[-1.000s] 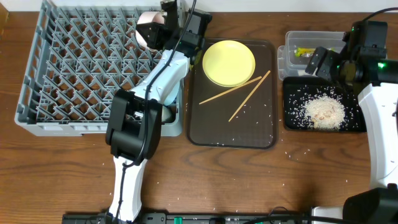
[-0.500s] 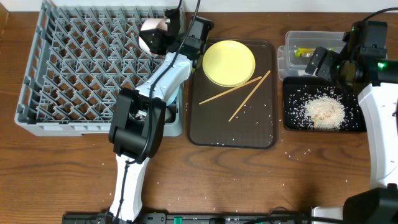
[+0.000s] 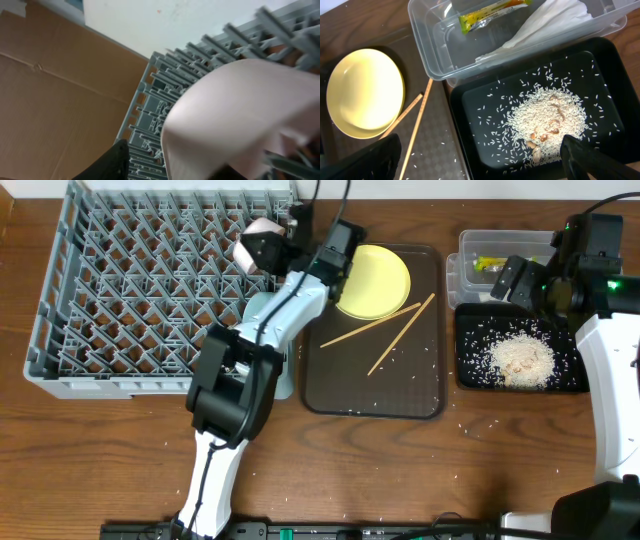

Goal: Sort waste into correct bins and load items into the dishwasher
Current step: 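Reach the left gripper to the yellow plate edge and grasp it, then slide the yellow plate toward the tray edge and lift it with the left gripper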

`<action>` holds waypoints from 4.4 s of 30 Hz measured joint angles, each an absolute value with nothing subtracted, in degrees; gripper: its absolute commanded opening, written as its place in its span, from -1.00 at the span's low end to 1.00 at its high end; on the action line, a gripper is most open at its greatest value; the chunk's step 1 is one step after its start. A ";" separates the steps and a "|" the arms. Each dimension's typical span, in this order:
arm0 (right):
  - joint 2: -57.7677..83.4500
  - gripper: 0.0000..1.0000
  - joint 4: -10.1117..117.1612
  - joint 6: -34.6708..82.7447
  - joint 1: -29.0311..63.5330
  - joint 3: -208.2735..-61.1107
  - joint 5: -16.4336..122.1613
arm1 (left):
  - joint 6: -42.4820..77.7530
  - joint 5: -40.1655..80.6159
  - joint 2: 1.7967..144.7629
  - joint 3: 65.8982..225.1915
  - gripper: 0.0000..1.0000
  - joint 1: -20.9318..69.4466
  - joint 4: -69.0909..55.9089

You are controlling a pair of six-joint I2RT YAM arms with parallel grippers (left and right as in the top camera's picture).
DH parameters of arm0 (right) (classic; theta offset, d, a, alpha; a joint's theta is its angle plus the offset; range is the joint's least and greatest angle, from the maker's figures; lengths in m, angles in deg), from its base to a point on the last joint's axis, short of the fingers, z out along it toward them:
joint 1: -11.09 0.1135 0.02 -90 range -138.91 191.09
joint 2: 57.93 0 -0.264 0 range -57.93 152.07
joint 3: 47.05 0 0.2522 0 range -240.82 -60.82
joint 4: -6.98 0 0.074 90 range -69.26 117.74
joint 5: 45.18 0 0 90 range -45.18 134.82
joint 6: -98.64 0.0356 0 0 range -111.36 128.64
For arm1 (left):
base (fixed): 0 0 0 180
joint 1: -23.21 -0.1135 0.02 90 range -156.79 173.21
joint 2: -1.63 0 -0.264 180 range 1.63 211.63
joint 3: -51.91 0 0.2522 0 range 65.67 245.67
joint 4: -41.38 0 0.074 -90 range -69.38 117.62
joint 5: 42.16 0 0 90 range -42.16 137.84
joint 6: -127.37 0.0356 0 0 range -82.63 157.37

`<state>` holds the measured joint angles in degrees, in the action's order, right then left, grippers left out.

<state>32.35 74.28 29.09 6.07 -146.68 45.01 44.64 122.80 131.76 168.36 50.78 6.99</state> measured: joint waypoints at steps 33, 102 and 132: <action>32.35 0.99 74.28 29.09 6.07 -146.66 44.98 | 28.79 65.21 111.41 170.18 0.36 53.86 -8.55; 32.35 0.99 74.28 29.09 6.07 -146.66 44.98 | -19.38 58.52 133.20 164.56 -0.51 57.62 -3.54; 32.35 0.99 74.28 29.09 6.07 -146.66 45.01 | -12.04 41.54 133.14 163.45 -0.85 54.52 4.76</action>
